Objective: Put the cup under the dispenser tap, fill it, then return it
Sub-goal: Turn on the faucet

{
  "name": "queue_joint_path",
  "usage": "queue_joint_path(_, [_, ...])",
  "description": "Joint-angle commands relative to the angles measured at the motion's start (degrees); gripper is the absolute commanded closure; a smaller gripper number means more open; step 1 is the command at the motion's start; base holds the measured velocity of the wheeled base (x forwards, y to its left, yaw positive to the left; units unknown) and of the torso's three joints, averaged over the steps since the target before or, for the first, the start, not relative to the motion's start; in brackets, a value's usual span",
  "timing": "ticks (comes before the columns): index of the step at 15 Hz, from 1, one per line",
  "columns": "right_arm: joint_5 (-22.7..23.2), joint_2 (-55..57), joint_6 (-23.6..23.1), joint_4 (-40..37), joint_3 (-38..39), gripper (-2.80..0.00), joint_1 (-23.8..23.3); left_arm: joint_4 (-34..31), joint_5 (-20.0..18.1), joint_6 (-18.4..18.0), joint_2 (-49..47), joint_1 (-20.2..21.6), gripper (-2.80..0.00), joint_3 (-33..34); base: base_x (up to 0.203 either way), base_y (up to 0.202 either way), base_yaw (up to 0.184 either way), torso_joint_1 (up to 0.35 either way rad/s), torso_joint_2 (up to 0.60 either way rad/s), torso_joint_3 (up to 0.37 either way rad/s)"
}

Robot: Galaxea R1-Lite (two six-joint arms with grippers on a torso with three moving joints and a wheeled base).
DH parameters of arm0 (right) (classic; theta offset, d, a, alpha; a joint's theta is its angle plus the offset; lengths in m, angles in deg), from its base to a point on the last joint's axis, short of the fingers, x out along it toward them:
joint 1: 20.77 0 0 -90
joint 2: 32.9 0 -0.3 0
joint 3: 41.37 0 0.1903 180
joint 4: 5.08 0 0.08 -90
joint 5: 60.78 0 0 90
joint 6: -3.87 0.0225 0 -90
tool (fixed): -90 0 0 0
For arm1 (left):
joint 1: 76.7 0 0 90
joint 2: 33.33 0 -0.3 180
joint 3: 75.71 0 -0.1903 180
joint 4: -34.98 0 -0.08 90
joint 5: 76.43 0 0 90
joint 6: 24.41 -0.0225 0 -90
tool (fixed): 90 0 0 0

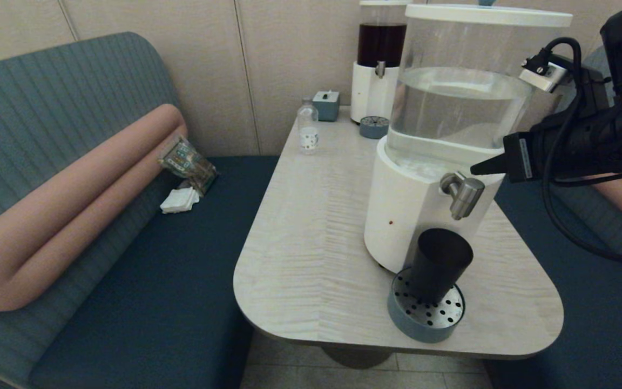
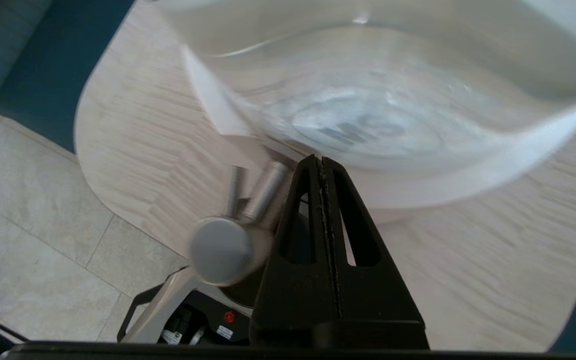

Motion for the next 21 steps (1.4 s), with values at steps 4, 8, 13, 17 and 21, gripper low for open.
queue_joint_path(4, [-0.05, 1.1, 0.04, 0.86, -0.65, 0.0, 2.27, -0.01, -0.02, -0.04, -0.08, 0.02, 0.0, 0.0, 0.0, 0.0, 0.0, 0.0, 0.0, 0.0])
queue_joint_path(8, [-0.05, 1.96, -0.05, 1.14, -0.83, 0.0, 2.61, -0.01, -0.02, -0.04, -0.08, 0.02, 0.0, 0.0, 0.0, 0.0, 0.0, 0.0, 0.0, 0.0])
queue_joint_path(13, [0.04, 2.78, -0.05, 1.14, -1.62, 0.0, 3.09, -0.01, -0.02, -0.04, -0.08, 0.02, 0.0, 0.0, 0.0, 0.0, 0.0, 0.0, 0.0, 0.0])
queue_joint_path(17, [0.97, 2.93, -0.05, 1.14, -1.53, 0.0, 3.49, -0.01, -0.02, -0.04, -0.08, 0.02, 0.0, 0.0, 0.0, 0.0, 0.0, 0.0, 0.0, 0.0])
queue_joint_path(21, [1.8, 3.02, -0.05, 1.14, -1.53, 0.0, 3.67, -0.01, -0.02, -0.04, -0.08, 0.02, 0.0, 0.0, 0.0, 0.0, 0.0, 0.0, 0.0, 0.0])
